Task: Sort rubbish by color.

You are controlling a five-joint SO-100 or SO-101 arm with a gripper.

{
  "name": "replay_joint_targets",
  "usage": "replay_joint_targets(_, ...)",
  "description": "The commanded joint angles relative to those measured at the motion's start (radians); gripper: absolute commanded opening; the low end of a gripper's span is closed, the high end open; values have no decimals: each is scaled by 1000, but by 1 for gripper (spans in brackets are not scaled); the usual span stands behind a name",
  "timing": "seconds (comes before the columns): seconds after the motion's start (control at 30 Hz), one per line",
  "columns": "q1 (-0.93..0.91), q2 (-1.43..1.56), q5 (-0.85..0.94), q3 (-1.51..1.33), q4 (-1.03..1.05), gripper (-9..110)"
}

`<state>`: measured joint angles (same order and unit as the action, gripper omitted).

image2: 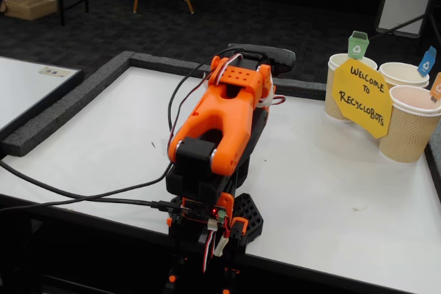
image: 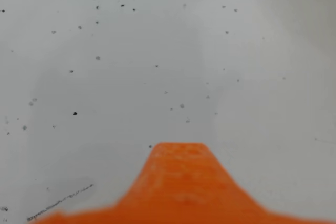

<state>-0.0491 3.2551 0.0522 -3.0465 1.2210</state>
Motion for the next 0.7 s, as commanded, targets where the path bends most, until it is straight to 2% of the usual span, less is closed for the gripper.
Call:
replay_joint_targets(0.0, -11, 34, -21, 31, 2, 0)
replay_joint_targets(0.67, 3, 32, -20, 31, -2, 0)
